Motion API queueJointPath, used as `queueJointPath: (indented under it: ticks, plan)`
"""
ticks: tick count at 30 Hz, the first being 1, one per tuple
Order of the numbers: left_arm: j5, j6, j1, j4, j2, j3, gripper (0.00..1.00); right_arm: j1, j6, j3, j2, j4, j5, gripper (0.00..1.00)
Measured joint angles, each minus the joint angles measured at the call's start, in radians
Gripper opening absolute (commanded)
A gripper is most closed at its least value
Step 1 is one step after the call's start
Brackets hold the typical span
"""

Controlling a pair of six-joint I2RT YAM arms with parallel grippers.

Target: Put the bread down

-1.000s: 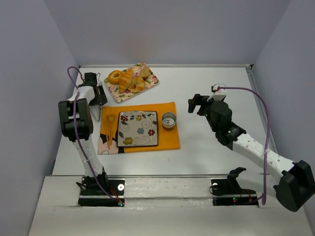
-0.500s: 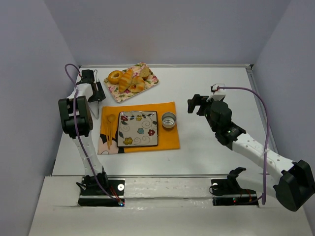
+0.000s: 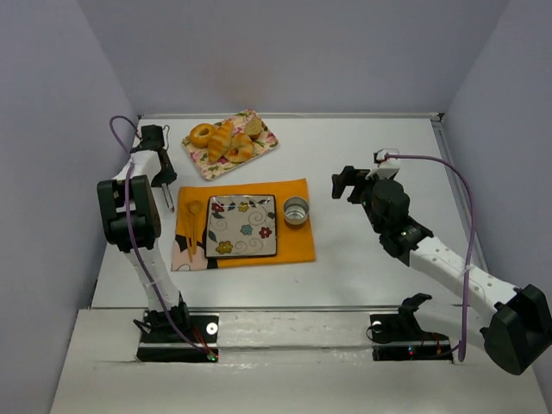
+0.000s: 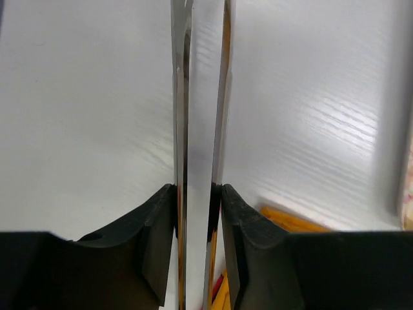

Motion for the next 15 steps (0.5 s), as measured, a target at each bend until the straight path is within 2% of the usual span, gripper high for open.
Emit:
queueJointPath:
  ticks: [11, 15]
  plan:
    - [0.043, -0.083, -0.014, -0.009, -0.349, -0.051, 0.41, -0.001, 0.004, -0.006, -0.040, 0.004, 0.000, 0.99]
    - [0.086, -0.117, -0.047, -0.002, -0.430, -0.086, 0.44, -0.001, 0.006, -0.011, -0.040, 0.010, 0.000, 0.99]
